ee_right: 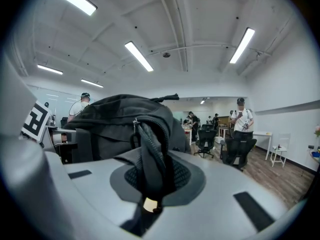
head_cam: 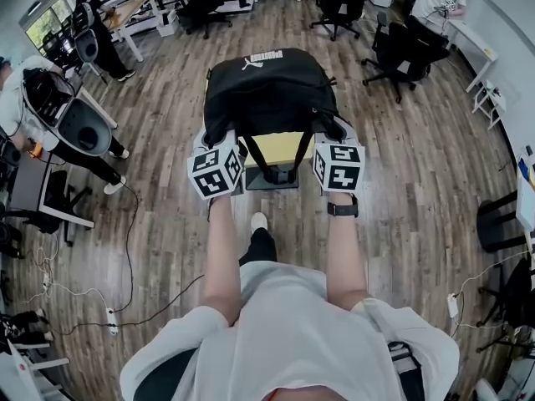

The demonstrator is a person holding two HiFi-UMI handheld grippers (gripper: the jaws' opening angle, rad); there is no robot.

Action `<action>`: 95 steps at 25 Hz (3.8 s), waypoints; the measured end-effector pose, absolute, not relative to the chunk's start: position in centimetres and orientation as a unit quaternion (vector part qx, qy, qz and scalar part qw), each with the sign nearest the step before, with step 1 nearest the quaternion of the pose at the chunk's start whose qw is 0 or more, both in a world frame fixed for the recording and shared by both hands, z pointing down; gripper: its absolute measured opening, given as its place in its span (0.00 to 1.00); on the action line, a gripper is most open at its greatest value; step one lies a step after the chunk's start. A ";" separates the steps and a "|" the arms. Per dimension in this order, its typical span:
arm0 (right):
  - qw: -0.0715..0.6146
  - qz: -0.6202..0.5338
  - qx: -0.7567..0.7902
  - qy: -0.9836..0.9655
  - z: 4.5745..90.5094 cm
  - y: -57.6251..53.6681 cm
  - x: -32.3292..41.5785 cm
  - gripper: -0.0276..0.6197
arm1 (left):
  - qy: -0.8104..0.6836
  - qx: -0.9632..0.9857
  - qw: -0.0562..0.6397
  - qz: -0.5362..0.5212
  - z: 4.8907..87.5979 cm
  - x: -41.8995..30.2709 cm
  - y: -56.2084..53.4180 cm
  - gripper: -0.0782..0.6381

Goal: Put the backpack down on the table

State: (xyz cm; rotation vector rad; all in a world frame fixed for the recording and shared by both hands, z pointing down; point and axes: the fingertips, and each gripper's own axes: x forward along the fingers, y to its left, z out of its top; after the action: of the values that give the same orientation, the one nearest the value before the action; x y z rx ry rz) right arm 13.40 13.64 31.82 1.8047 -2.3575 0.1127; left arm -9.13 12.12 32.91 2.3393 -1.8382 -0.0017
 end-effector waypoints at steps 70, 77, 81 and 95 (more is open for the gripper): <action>0.176 0.152 0.613 -0.755 50.3 -36.1 9.7 0.09 | -0.599 0.767 0.199 0.115 51.0 -12.7 -37.4 0.30; 0.182 0.156 0.608 -0.757 52.9 -37.6 9.9 0.09 | -0.602 0.763 0.203 0.120 53.8 -12.5 -38.8 0.30; 0.186 0.164 0.605 -0.757 54.6 -38.4 10.1 0.09 | -0.598 0.763 0.208 0.128 55.5 -12.2 -39.8 0.30; 0.213 0.173 0.598 -0.753 57.9 -39.9 10.8 0.09 | -0.596 0.755 0.241 0.132 59.3 -11.5 -41.1 0.30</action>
State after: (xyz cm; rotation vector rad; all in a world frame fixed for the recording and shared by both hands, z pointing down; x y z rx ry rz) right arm 10.84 -39.89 57.86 1.6587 -2.0901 0.4810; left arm -11.46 -41.10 59.27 2.0651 -1.6299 0.3611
